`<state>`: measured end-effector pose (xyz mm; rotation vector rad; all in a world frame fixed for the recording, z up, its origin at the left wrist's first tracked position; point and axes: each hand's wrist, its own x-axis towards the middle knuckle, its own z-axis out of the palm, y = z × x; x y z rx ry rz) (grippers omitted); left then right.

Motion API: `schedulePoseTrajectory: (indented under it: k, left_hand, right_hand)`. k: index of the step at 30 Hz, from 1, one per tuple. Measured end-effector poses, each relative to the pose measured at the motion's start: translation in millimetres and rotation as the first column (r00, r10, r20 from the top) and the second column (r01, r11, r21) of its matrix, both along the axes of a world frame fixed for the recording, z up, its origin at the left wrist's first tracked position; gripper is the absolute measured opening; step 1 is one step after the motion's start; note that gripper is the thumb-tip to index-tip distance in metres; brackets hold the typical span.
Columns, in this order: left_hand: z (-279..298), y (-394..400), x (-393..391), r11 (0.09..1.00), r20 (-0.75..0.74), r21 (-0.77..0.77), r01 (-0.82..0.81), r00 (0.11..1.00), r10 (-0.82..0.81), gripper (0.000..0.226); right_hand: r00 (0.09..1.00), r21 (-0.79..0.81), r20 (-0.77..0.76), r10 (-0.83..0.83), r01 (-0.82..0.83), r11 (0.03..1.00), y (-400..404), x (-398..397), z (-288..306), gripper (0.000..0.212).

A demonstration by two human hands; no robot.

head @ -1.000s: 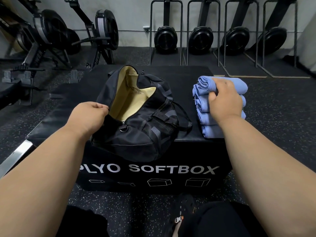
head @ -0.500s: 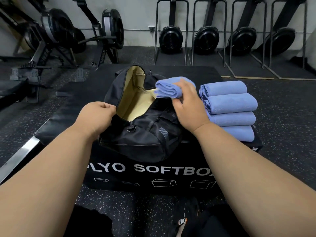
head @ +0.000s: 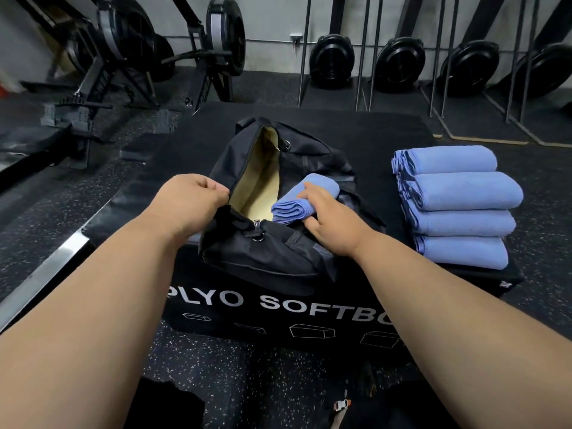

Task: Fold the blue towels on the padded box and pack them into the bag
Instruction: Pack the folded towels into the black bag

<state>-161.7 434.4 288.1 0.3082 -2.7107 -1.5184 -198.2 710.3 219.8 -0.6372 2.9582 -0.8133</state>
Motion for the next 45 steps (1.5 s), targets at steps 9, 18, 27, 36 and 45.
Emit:
schedulePoseTrajectory:
  k: [9, 18, 27, 36, 45]
  left_hand:
    - [-7.7, 2.2, -2.6, 0.985, -0.108, 0.0, -0.172, 0.979, 0.171, 0.015]
    - [-15.7, -16.5, -11.0, 0.989, -0.125, 0.068, -0.132, 0.982, 0.14, 0.01]
    - [-17.2, -15.4, -14.9, 0.98, -0.127, 0.157, -0.121, 0.982, 0.141, 0.01]
    - [-21.0, -17.0, -12.6, 0.978, -0.124, 0.14, -0.152, 0.978, 0.169, 0.005]
    - [-25.2, -18.2, -12.3, 0.98, -0.133, 0.136, -0.146, 0.977, 0.164, 0.007]
  right_hand:
    - [0.993, -0.316, -0.064, 0.103, -0.118, 0.941, -33.9, -0.1, 25.9, 0.031]
    - [0.972, -0.602, 0.23, -0.055, 0.187, 0.776, -61.3, -19.1, 37.1, 0.015]
    - [0.872, -0.543, 0.46, -0.167, 0.425, 0.724, -85.4, -45.2, 32.8, 0.026]
    - [0.785, -0.37, 0.546, -0.292, 0.539, 0.757, -86.6, -49.9, 21.4, 0.089]
    - [0.848, -0.559, 0.519, -0.105, 0.429, 0.71, -104.0, -64.4, 23.7, 0.049]
